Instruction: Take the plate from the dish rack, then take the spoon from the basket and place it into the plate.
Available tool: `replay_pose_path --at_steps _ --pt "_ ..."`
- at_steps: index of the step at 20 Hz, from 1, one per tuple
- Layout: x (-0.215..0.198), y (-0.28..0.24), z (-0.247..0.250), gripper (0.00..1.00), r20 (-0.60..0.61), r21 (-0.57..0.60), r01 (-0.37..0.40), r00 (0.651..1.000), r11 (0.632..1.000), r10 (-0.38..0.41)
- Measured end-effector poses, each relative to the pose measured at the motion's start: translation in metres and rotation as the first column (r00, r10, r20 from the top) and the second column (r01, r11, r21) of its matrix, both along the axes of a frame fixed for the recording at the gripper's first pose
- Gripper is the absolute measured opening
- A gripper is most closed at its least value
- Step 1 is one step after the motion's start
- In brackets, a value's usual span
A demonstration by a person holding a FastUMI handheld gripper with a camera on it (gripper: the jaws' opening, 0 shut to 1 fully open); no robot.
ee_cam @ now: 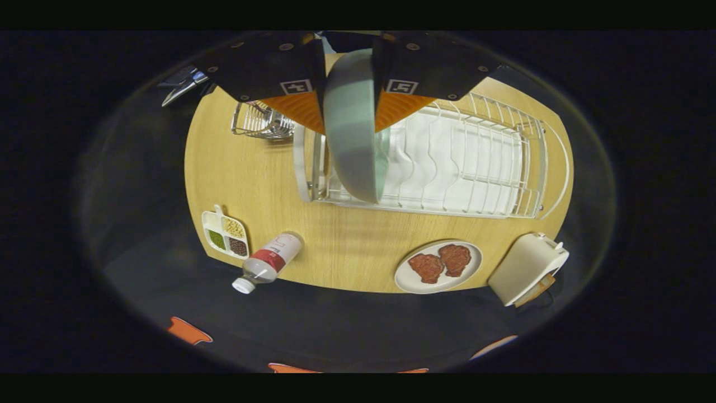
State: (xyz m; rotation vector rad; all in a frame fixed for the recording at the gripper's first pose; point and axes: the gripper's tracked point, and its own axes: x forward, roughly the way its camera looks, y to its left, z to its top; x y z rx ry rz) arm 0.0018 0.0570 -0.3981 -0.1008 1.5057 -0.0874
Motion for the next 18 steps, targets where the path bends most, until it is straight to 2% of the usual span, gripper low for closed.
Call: replay_pose_path --at_steps 8,18 --pt "0.003 -0.031 0.029 0.28 0.069 -0.046 0.042 0.997 0.998 -0.039" --pt "-0.033 -0.036 0.086 0.27 0.170 0.061 0.028 0.985 0.998 -0.038"
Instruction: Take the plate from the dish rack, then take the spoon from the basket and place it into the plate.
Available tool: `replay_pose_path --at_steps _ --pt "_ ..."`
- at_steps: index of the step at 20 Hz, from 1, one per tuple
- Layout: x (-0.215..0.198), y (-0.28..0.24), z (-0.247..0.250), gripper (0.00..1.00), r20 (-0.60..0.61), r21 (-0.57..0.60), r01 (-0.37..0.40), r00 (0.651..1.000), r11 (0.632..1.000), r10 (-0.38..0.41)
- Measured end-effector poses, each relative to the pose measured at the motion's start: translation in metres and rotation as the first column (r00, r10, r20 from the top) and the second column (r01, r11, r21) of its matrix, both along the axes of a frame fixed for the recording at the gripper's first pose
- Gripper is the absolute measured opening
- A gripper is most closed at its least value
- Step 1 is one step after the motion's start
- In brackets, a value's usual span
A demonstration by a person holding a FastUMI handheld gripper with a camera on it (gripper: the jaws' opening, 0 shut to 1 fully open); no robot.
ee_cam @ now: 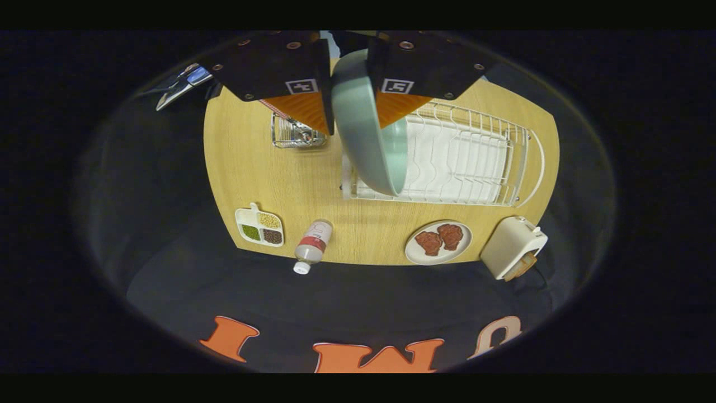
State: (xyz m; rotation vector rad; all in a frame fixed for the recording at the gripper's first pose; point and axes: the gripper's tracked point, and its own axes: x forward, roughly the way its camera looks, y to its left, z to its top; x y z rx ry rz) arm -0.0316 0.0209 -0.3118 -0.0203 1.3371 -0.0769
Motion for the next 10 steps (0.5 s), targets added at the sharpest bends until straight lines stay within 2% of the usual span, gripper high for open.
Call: replay_pose_path --at_steps 10 --pt "-0.082 -0.016 0.015 0.27 -0.011 0.182 0.109 0.994 0.977 -0.109"
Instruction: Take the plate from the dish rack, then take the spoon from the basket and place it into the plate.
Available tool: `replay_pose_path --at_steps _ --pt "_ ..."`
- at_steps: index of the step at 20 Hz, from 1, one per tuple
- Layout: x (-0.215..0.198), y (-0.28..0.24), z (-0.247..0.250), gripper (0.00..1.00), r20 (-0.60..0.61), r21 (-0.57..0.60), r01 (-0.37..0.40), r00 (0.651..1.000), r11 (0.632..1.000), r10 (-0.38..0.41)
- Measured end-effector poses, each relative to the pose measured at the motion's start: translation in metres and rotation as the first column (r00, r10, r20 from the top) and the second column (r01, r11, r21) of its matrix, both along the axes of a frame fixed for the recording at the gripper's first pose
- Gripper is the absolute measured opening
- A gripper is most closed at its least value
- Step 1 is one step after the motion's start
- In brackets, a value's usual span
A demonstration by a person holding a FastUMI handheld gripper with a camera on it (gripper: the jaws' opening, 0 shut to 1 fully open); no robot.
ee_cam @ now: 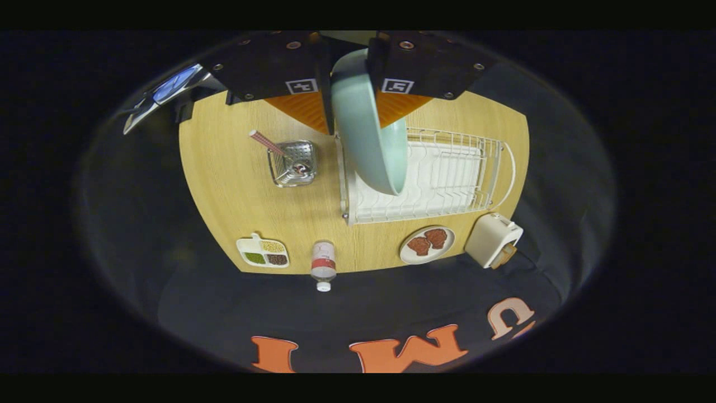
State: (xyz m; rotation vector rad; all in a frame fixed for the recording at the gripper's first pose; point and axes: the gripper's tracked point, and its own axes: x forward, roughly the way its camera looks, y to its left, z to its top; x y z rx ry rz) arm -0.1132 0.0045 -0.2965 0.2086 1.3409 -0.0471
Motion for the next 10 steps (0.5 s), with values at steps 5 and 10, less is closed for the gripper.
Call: replay_pose_path --at_steps 5,10 --pt "-0.042 -0.013 -0.010 0.27 0.003 0.084 0.036 0.999 0.996 -0.036" --pt "-0.087 -0.020 -0.038 0.27 -0.028 0.182 0.071 0.997 0.981 -0.067"
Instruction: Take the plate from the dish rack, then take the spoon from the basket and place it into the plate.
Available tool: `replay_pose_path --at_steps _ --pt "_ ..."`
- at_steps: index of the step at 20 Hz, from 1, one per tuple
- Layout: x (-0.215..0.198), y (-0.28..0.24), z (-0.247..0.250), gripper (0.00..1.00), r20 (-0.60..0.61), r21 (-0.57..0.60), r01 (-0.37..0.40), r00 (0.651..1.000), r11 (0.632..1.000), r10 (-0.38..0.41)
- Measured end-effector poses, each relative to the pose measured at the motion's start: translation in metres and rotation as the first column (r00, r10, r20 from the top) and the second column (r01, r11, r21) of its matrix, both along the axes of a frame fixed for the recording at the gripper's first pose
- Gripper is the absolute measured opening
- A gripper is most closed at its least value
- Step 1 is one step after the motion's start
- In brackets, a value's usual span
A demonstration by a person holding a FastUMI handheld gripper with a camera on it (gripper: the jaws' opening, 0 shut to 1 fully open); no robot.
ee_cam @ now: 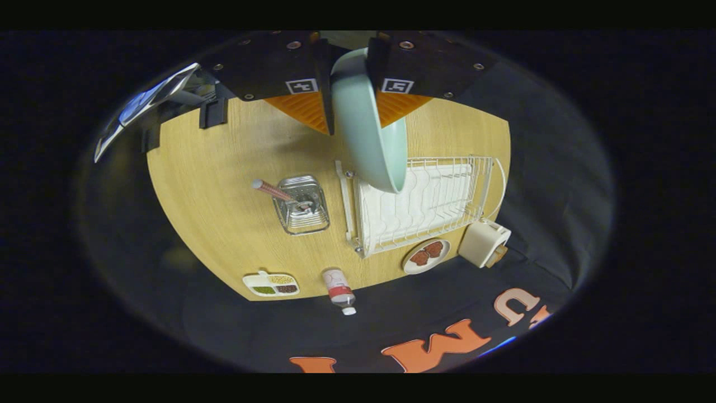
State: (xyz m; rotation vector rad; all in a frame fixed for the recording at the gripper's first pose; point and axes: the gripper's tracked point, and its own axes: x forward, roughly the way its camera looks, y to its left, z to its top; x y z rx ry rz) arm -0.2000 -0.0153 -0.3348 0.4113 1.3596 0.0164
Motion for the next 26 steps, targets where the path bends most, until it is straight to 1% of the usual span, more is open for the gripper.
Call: replay_pose_path --at_steps 3,6,8,12,16,19,22,24,26 --pt "-0.022 0.009 -0.020 0.27 -0.029 0.101 0.006 1.000 0.995 -0.003" --pt "-0.034 0.019 -0.039 0.27 -0.055 0.201 0.062 0.997 0.978 -0.052" --pt "-0.040 0.022 -0.055 0.27 -0.067 0.235 0.096 0.994 0.967 -0.083" --pt "-0.050 0.025 -0.080 0.27 -0.053 0.236 0.082 0.996 0.968 -0.072" --pt "-0.045 0.040 -0.099 0.28 -0.032 0.271 0.101 0.995 0.957 -0.096" --pt "-0.044 0.050 -0.107 0.28 -0.021 0.279 0.093 0.996 0.956 -0.090" --pt "-0.039 0.058 -0.109 0.30 -0.030 0.325 0.127 0.992 0.937 -0.124" --pt "-0.045 0.058 -0.117 0.32 -0.054 0.311 0.122 0.992 0.943 -0.110" --pt "-0.043 0.052 -0.120 0.35 -0.030 0.277 0.102 0.995 0.955 -0.097"
